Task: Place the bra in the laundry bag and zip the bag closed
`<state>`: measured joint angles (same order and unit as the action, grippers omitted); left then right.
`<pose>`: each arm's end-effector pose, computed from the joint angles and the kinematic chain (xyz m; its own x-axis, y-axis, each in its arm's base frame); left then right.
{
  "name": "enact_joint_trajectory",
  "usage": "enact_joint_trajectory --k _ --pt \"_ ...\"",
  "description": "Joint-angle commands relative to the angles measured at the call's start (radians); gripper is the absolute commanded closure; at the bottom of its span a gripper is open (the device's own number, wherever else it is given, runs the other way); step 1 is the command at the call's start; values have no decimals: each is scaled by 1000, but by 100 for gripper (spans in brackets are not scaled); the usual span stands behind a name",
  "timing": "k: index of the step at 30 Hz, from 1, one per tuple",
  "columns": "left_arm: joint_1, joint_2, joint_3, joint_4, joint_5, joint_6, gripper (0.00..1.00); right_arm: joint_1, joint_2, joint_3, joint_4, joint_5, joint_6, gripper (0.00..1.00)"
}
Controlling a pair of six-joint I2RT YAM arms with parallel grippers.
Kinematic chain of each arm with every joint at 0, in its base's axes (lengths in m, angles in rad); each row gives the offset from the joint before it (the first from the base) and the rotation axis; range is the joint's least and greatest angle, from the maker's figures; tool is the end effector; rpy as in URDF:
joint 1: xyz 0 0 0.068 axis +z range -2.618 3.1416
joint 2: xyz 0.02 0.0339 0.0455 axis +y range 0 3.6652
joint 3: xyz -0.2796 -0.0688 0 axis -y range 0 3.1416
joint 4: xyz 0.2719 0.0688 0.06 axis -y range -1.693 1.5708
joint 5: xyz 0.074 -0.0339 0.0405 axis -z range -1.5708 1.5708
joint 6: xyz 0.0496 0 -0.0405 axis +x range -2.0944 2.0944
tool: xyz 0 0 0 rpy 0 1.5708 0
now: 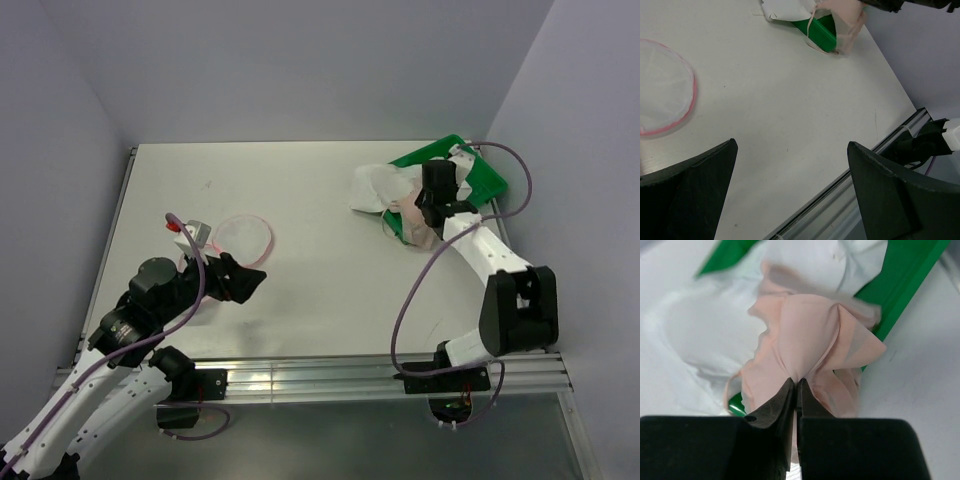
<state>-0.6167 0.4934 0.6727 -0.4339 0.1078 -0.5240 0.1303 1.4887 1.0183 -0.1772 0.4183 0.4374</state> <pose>0.1192 -0.0911 0.3224 -0.5081 -0.2496 -0.8244 0.4686 0.7230 -0.5077 0.3613 0.0270 0.2504 -0.4561 0.3306 -0.8263 0.4368 0.8921 0.1158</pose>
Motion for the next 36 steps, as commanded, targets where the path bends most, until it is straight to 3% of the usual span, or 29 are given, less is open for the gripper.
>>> enact_joint_trajectory --k 1,11,16,19,21,23,24,27,29,30,31,36 --pt "2 5 1 9 -17 13 1 -8 -154 -18 80 40 15 100" --pt "0 13 2 4 -39 5 1 104 -504 -87 93 -91 -23 100" --pt "2 11 -1 1 -48 -4 1 190 -548 -3 -10 -424 -46 100" --pt "0 10 -1 4 -53 -10 1 308 -567 -16 -53 -483 -49 99" --pt "2 13 -4 9 -49 -27 1 368 -588 -127 -21 -515 1 97" --pt "0 22 -12 21 -43 -54 1 399 -576 -280 14 -580 58 90" --pt "2 27 -19 24 -39 -63 1 413 -564 -317 18 -596 70 79" --pt "2 45 -44 49 -16 -97 1 471 -544 -434 1 -584 80 59" --pt "2 62 -56 75 -8 -120 1 480 -588 -481 -2 -567 92 39" --pt "0 69 -65 81 -8 -126 1 480 -606 -481 -24 -532 90 23" --pt "2 77 -68 90 -8 -137 1 480 -623 -475 -39 -511 87 18" --pt "0 164 -79 202 16 -183 1 480 -627 -403 -77 -428 46 17"
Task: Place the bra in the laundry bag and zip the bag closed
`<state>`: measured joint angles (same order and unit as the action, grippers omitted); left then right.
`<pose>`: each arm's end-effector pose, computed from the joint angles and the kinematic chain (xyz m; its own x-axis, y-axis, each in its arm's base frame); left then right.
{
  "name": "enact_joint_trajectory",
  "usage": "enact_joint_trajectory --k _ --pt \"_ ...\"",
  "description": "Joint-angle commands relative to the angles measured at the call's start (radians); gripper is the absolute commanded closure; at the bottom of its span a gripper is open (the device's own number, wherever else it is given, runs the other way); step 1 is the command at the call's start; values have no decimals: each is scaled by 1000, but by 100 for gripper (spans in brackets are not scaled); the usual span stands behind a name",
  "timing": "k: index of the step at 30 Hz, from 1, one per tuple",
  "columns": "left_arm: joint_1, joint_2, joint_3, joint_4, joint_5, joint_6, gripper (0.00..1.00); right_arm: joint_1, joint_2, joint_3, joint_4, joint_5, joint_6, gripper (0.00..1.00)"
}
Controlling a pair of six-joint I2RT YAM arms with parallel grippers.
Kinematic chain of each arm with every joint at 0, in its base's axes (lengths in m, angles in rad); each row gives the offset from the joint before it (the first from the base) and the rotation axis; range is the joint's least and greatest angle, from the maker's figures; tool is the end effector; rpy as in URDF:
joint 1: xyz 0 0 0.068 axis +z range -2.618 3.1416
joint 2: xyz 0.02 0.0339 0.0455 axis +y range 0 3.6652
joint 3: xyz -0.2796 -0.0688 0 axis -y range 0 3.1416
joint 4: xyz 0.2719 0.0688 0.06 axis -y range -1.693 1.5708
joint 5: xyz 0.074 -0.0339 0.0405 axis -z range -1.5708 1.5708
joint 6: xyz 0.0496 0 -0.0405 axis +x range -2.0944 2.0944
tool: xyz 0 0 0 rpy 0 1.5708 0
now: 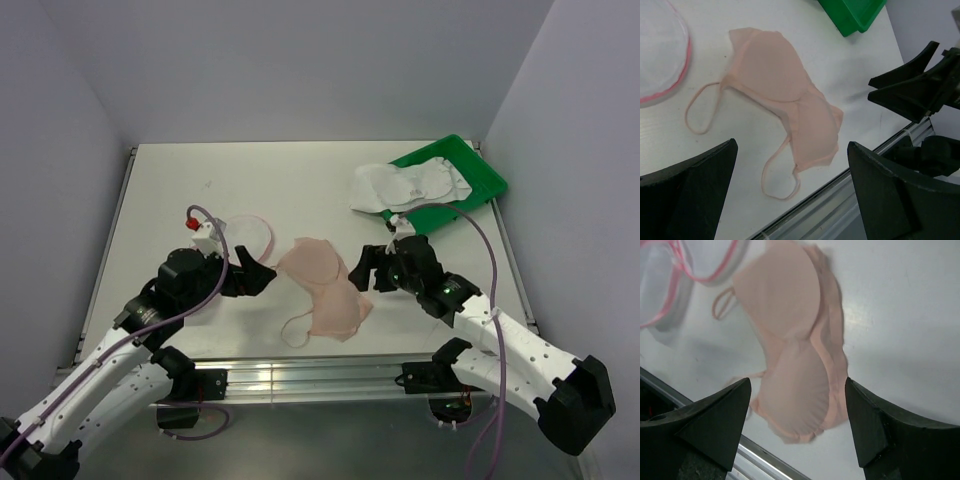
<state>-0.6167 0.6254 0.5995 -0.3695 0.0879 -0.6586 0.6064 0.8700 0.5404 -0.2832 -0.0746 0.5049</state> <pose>0.1448 -0.1080 0.2826 -0.6415 -0.2925 -0.7091 0.3156 0.7420 -0.5915 0.1765 0.1269 0.2250 -0.7128 0.0927 -0.6952 -0.3126 0.8453 0.4332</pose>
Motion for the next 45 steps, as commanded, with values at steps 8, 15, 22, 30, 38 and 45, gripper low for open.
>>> enact_joint_trajectory --k 8,15,22,30,38,45 --pt "-37 249 -53 360 -36 -130 1 3 167 108 134 107 -57 32" --pt "-123 389 -56 438 -203 -139 11 -20 469 312 180 -11 -170 35" --pt "-149 255 -173 485 -228 -151 16 -111 728 414 243 -322 -258 17" --pt "-149 255 -221 428 -189 -174 15 -137 880 530 251 -491 -327 15" --pt "-149 278 -222 443 -195 -179 14 -158 1009 584 332 -364 -191 37" --pt "-149 339 -201 491 -194 -167 14 -172 943 488 499 -197 -3 89"
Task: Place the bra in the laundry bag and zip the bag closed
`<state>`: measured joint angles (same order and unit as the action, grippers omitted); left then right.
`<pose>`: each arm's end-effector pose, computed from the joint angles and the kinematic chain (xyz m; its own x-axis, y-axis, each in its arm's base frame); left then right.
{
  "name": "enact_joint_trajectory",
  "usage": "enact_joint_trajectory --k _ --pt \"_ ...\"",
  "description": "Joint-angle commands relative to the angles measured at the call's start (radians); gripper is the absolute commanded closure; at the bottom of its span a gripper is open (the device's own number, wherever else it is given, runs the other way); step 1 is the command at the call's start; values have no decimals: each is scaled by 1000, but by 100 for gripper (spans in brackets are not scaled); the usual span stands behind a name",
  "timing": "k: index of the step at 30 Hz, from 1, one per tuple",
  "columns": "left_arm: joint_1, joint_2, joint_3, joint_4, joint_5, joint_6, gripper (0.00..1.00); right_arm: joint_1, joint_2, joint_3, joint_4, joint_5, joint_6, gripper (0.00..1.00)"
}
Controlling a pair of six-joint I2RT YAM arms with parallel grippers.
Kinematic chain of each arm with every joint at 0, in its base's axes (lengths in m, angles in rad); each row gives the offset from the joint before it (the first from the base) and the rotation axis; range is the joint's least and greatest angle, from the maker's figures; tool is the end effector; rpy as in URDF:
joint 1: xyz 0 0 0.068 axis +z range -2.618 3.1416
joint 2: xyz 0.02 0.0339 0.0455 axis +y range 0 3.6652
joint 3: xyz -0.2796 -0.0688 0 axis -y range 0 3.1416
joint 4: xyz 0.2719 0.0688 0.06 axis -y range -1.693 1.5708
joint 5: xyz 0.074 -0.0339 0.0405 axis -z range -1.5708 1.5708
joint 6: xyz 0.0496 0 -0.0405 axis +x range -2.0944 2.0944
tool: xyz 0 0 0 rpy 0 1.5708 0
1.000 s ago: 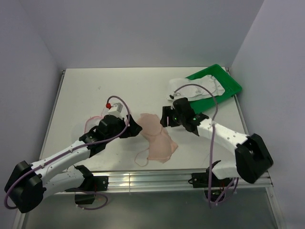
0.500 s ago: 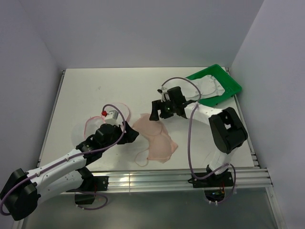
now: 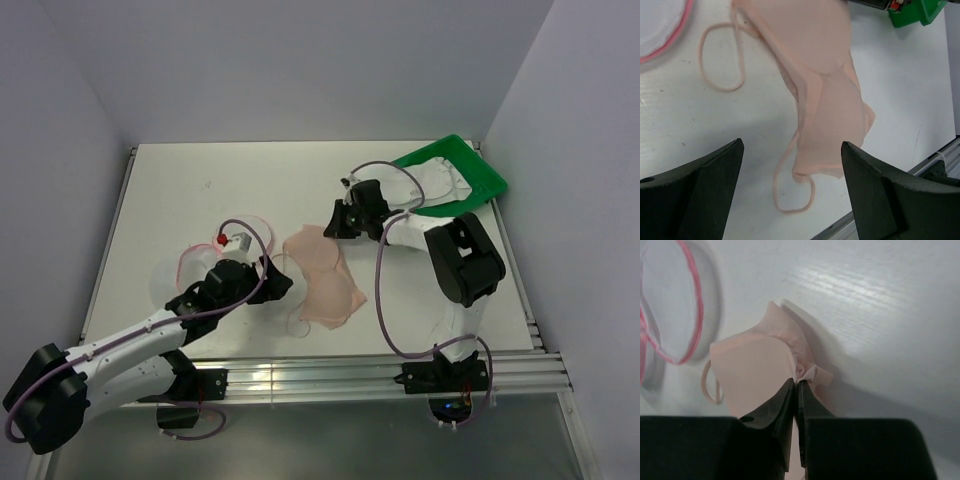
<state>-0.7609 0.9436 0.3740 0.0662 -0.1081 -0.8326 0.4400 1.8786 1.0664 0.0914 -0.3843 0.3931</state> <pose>0.1668 -0.1515 0.1843 -0.6916 -0.3569 -0.6280 0.1569 0.7744 -0.6129 0.3770 0.1980 0.1447 -0.8005 0.0157 -0.5992 -0.3714 0.7716 0.5163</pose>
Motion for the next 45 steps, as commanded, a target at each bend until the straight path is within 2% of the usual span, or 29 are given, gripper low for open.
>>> enact_joint_trajectory --k 1,5,7,8,9,10,11,14,16,17,19,20,21,23,26,30,37,45 --pt "-5 30 31 57 1 13 14 -6 -79 -58 148 136 128 91" --pt "-5 99 69 70 -2 52 9 -1 -154 -189 238 237 199 92" --pt "-5 125 91 76 11 56 7 2 -153 -201 248 220 194 76" --pt "-5 145 94 81 16 59 5 2 -138 -200 243 207 182 71" --pt "-5 150 97 90 21 58 5 0 -128 -195 225 199 172 47" --pt "-5 152 94 96 31 56 4 0 -122 -191 219 202 165 32" --pt "-5 153 91 101 36 53 4 -7 -110 -184 214 197 152 25" --pt "-5 144 71 109 56 49 3 -23 -85 -166 215 157 138 22" --pt "-5 141 57 109 67 44 3 -23 -67 -136 205 128 133 27" --pt "-5 144 54 107 74 44 3 -23 -50 -128 205 113 133 37" --pt "-5 149 52 107 74 44 3 -21 -41 -121 231 56 145 51" --pt "-5 150 52 107 74 44 3 -21 -48 -126 244 44 164 61" --pt "-5 147 52 112 74 43 3 -21 -61 -137 286 36 174 80" --pt "-5 139 54 124 74 43 3 -21 -126 -177 324 9 200 92" --pt "-5 112 54 135 85 53 1 -20 -256 -229 372 -1 207 99" --pt "-5 52 33 178 119 59 1 -18 -418 -266 415 -67 219 100" --pt "-5 -64 14 234 183 119 1 -7 -649 -247 387 -131 247 100" --pt "-5 -100 94 251 220 211 1 5 -760 -195 360 -156 305 100"
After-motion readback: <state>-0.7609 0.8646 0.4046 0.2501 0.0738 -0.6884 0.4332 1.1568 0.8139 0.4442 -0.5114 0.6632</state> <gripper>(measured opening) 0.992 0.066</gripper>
